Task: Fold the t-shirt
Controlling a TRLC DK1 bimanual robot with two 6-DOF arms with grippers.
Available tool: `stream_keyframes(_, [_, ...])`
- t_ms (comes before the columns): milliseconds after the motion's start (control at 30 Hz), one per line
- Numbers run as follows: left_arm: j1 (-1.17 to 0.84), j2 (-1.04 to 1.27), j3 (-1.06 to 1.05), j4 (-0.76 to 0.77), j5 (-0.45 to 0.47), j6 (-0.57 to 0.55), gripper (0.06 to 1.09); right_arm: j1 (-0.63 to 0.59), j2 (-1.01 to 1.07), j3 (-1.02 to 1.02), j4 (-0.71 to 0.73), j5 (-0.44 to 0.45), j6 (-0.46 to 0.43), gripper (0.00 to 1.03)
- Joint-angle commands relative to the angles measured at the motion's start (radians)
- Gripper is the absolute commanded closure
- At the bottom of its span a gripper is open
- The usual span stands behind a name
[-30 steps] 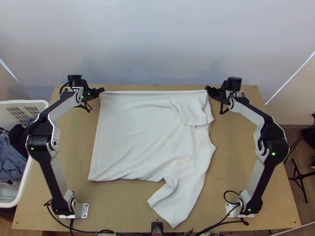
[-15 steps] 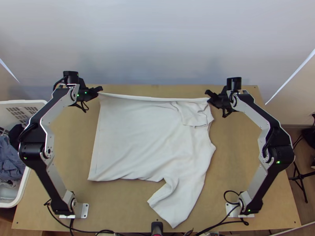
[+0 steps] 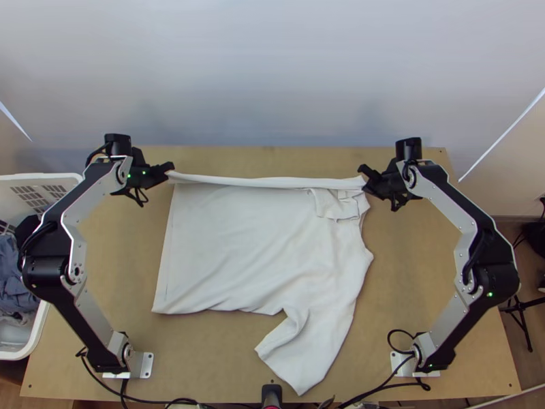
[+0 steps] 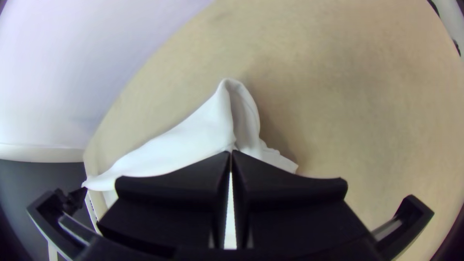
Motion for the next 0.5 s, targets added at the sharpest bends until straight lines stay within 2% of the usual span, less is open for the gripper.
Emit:
stream_keyframes(0, [0.011, -0.045, -0.084, -0.003, 0.020, -0.002, 1.05, 0.002, -0.069, -0.066, -0.014, 0.000, 0.002, 1.00])
stream_keyframes(467, [0.000, -0.069, -0.252, 0.056, 0.029, 0.024, 1.05, 0.034, -0.112, -0.220, 0.011, 0.008, 0.005, 1.00])
